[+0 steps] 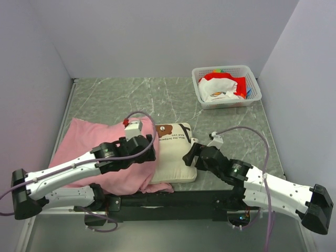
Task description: Put the pillow into the pillowcase
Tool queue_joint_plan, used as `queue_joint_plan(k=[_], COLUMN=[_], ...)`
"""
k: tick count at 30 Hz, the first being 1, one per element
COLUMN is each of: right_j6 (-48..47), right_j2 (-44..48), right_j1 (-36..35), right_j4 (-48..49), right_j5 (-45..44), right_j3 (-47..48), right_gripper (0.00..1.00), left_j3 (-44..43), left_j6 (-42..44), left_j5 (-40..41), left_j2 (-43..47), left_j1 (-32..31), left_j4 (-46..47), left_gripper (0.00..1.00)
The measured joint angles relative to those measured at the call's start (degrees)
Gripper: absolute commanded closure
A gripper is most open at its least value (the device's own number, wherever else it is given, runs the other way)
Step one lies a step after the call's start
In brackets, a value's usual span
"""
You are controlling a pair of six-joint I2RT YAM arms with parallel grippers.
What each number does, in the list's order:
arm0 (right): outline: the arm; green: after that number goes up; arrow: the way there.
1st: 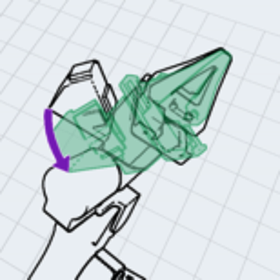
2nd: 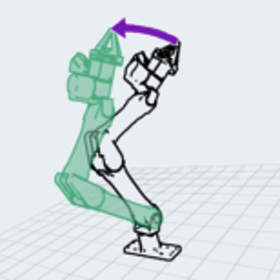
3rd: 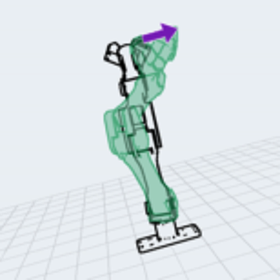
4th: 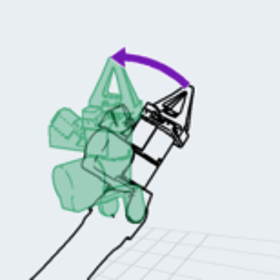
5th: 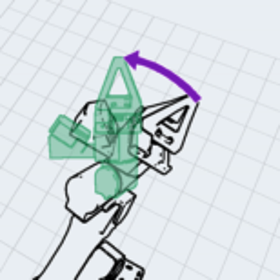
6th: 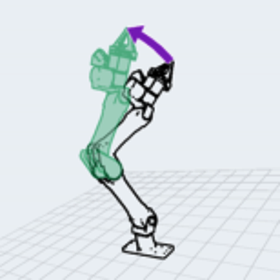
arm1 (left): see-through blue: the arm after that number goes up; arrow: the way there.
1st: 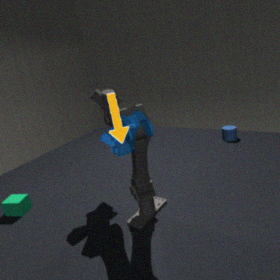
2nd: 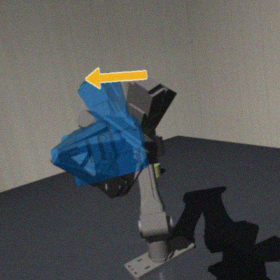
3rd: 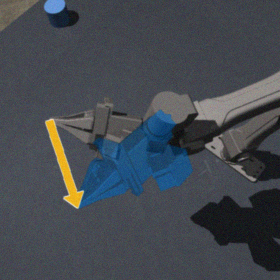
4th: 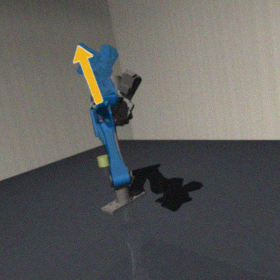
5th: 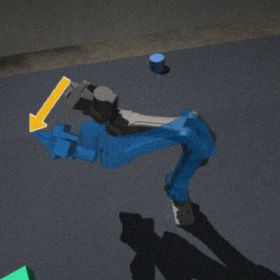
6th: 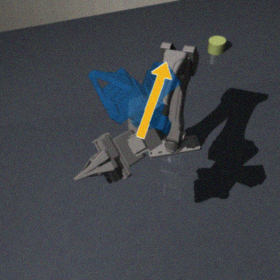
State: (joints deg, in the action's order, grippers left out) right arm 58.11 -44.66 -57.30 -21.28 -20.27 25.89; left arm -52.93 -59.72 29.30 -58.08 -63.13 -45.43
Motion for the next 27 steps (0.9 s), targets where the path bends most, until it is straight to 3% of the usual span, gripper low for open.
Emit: queue_joint_plan(k=[6, 8, 10, 12, 13, 14, 17, 23, 27], right_j6=[-6.9, -9.1, -10.6, -11.5, -11.7, -12.0, -11.5, -10.2, -10.0], right_j2=[-1.8, -4.3, -7.3, -10.2, -11.5, -12.4, -12.9, -7.3, -4.3], right_j1=[11.3, 12.3, 12.3, 12.2, 12.1, 11.8, 9.2, -0.4, -3.1], right_j4=[6.4, 9.4, 12.2, 14.6, 15.7, 16.6, 17.6, 9.2, 3.2], right_j5=[8.5, 11.5, 14.3, 16.5, 17.3, 17.9, 16.9, 7.5, -0.5], right_j3=[-1.5, -1.5, -1.4, -1.0, -0.9, -0.8, -0.6, 4.8, 10.6], right_gripper=[0.04, 0.05, 0.07, 0.22, 0.37, 0.7, 1.0, 1.0, 1.0], left_j3=[-4.5, -6.0, -6.3, -6.3, -6.5, -6.9, -10.4, -28.6, -40.9], left_j6=[6.1, 7.6, 8.9, 10.4, 11.5, 12.1, 16.1, 25.0, 28.6], left_j5=[-1.1, -1.1, -1.0, -1.1, -1.4, -1.8, -4.4, -10.1, -12.5], left_j2=[-12.6, -16.9, -19.7, -21.1, -21.6, -22.1, -23.8, -28.7, -32.0], left_j1=[0.7, 1.3, 2.3, 3.1, 3.4, 3.7, 3.7, -1.2, -4.6], left_j4=[0.6, 1.2, 1.7, 1.7, 1.7, 1.7, 1.9, -0.3, -1.7], left_gripper=[0.31, 0.46, 0.73, 0.9, 0.99, 0.99, 0.99, 0.99, 0.99])
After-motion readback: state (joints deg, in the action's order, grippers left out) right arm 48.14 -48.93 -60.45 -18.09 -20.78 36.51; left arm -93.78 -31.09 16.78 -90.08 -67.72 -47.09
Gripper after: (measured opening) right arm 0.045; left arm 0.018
